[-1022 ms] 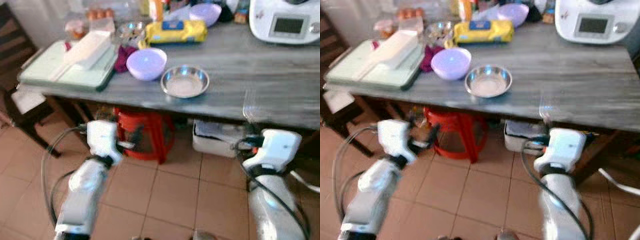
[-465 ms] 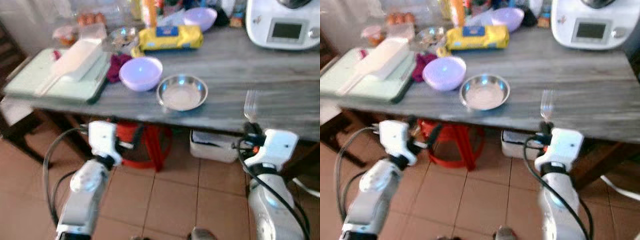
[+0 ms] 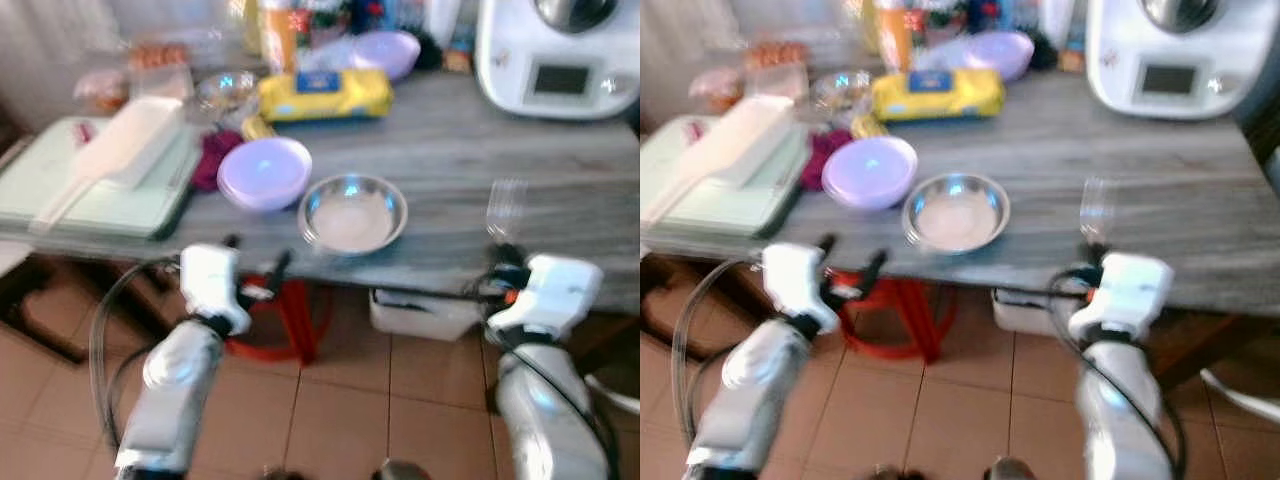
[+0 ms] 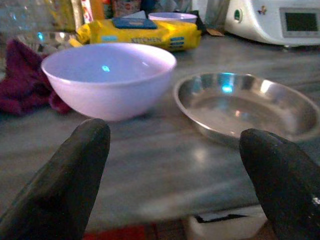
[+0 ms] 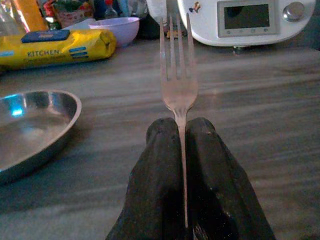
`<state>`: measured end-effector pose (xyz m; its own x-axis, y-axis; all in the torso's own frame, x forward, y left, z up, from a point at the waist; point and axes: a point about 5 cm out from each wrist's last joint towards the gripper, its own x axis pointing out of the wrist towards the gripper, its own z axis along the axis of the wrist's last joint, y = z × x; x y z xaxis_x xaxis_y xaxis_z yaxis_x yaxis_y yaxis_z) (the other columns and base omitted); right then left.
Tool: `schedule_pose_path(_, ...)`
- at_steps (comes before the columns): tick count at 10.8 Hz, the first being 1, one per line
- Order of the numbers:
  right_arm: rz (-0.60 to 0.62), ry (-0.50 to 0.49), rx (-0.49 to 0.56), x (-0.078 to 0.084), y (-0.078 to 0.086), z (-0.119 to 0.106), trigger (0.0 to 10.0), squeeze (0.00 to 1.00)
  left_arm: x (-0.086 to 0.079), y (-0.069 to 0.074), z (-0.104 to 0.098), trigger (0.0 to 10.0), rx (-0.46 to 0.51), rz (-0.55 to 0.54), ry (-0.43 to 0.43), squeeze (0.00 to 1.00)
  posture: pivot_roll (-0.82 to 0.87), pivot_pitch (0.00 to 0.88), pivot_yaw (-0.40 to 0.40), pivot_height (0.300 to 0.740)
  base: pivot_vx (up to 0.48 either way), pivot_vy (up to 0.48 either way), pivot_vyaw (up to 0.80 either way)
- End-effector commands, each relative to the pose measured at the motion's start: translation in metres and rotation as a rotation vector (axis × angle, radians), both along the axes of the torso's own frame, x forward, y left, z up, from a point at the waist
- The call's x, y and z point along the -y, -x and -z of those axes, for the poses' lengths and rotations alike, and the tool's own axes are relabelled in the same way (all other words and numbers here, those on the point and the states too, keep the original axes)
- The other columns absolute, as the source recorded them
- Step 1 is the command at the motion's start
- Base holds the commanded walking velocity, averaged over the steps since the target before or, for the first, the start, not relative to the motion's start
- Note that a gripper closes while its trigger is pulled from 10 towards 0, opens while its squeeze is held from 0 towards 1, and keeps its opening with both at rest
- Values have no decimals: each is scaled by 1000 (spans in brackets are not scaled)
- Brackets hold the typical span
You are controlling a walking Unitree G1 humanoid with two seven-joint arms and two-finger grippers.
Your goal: Setting the table
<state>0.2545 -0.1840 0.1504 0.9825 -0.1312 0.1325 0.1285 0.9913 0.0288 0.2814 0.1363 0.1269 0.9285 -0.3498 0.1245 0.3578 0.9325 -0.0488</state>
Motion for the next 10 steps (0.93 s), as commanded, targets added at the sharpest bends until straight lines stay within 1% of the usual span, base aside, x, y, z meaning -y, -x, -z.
schedule_pose_path(1, 7, 12, 10, 3, 1, -3, 10000, 0, 3, 2, 0, 10000, 4, 14, 0, 0, -181, 172, 79, 740, 0, 0, 0)
schedule_pose_path(2, 5, 13, 10, 3, 0, -3, 10000, 0, 3, 6, -2, 10000, 14, 44, 15, 0, -182, 175, 76, 740, 0, 0, 0)
schedule_pose_path(3, 5, 14, 12, 2, 0, -3, 10000, 0, 4, 11, -2, 10000, 16, 95, 8, 0, -182, 175, 76, 740, 0, 0, 0)
schedule_pose_path(4, 10, 14, 15, 3, 1, -4, 10000, 0, 5, 16, 0, 10000, 7, 141, 19, 0, -183, 175, 76, 740, 0, 0, 0)
schedule_pose_path(5, 24, 15, 19, 5, 1, -5, 10000, 0, 5, 23, 0, 10000, -4, 223, 19, 0, -183, 175, 76, 740, 0, 0, 0)
schedule_pose_path(6, 28, 14, 19, 6, 1, -5, 10000, 0, 6, 26, 1, 10000, -20, 286, 33, 0, -184, 177, 76, 740, 0, 0, 0)
schedule_pose_path(7, 46, 4, 9, 9, -1, -4, 10000, 0, 5, 32, 1, 10000, -50, 388, 17, 0, -184, 176, 73, 740, 0, 0, 0)
schedule_pose_path(8, 56, 6, 9, 11, -5, -6, 10000, 0, 5, 35, 1, 10000, -58, 442, 4, 0, -187, 176, 76, 740, 0, 0, 0)
schedule_pose_path(10, 85, -9, 4, 18, -14, -9, 10000, 0, 8, 36, 0, 10000, -61, 491, 4, 0, -189, 175, 78, 740, 0, 0, 0)
